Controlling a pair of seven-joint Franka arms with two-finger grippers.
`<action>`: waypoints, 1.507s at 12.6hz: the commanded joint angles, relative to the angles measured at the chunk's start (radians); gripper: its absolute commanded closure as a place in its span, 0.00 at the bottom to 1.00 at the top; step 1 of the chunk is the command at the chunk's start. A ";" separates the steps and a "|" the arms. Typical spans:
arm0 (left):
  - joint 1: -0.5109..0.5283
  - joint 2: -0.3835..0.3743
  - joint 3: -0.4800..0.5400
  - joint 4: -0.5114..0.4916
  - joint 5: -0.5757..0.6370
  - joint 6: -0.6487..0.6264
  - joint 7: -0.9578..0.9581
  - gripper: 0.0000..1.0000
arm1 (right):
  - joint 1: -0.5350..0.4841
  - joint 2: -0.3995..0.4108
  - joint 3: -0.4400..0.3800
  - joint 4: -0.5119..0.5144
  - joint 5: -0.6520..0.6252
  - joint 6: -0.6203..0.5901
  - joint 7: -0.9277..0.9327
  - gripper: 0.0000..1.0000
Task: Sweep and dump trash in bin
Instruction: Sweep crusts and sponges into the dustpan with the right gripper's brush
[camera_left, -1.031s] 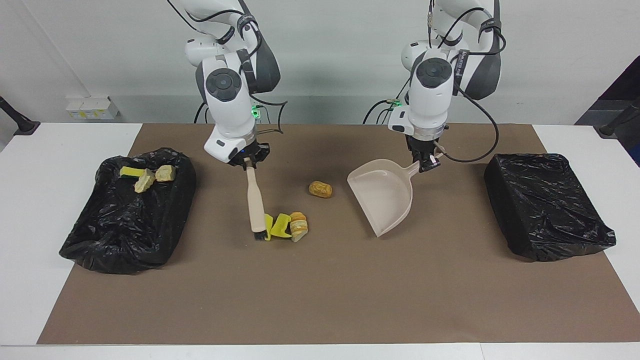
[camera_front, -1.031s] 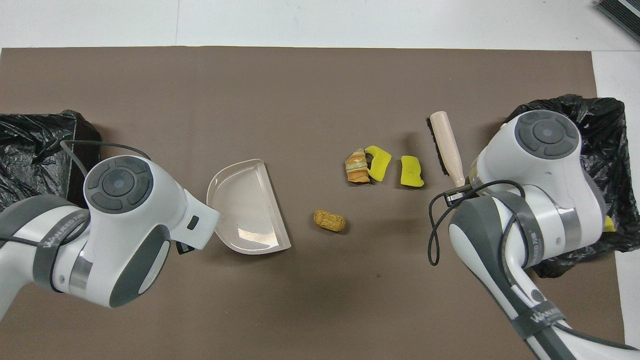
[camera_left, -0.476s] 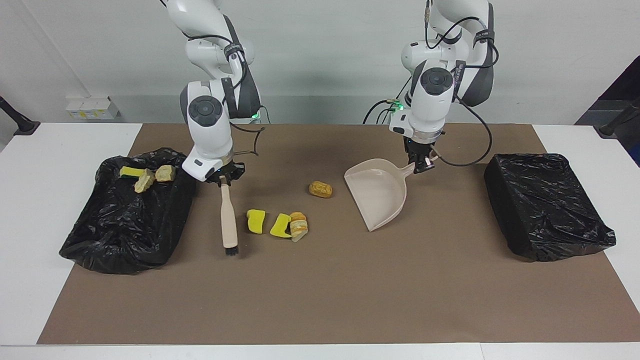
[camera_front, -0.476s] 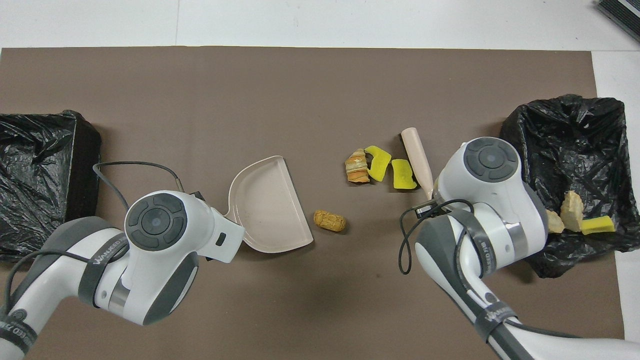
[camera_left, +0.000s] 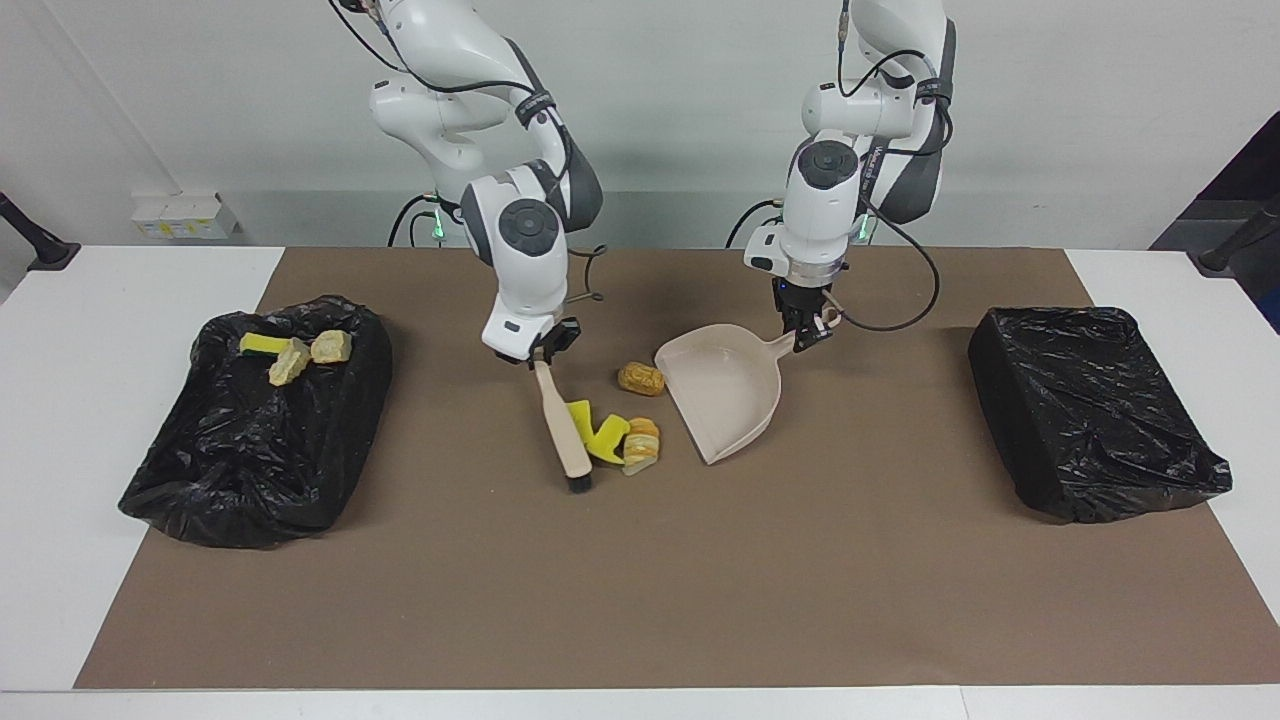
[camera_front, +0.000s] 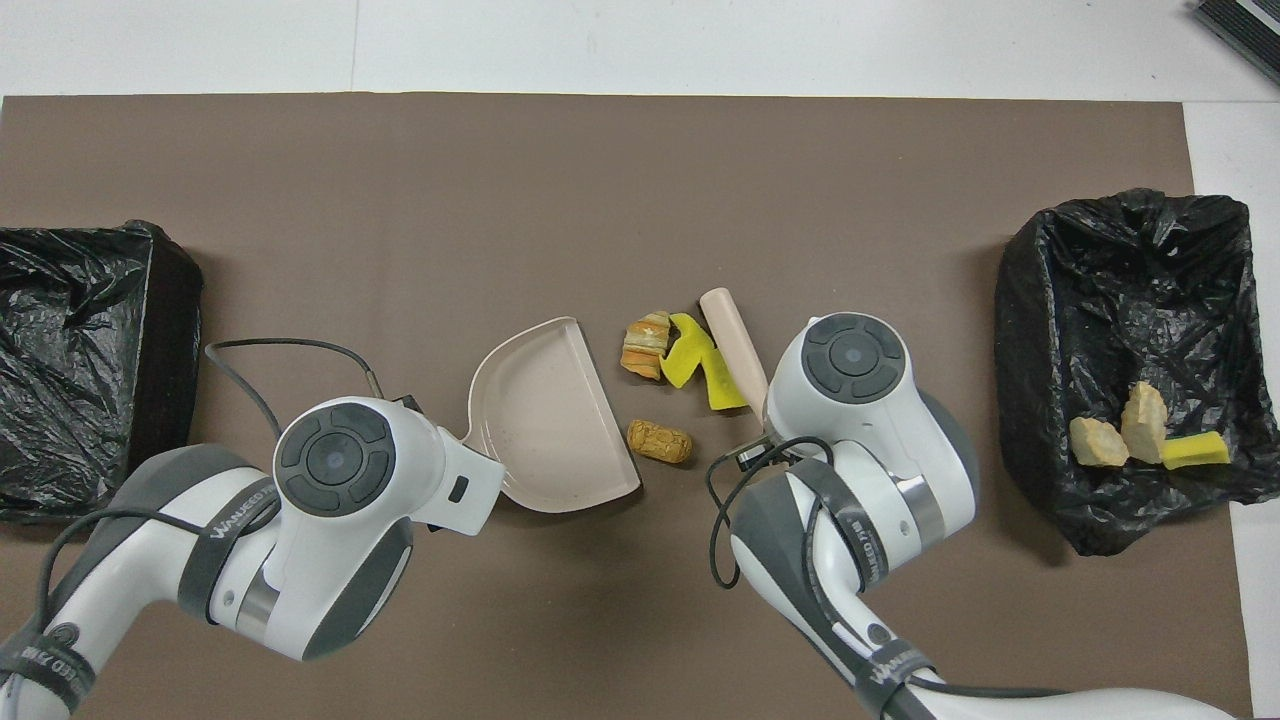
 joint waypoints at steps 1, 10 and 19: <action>-0.015 -0.011 0.006 -0.025 -0.022 0.032 -0.019 1.00 | 0.056 0.000 0.013 0.010 0.077 0.008 -0.022 1.00; -0.006 0.000 0.010 -0.016 -0.035 0.041 -0.020 1.00 | 0.114 0.006 0.038 0.161 0.274 -0.036 0.066 1.00; 0.005 -0.002 0.013 -0.008 -0.032 -0.022 0.247 1.00 | -0.045 -0.141 0.033 -0.060 0.189 -0.135 0.045 1.00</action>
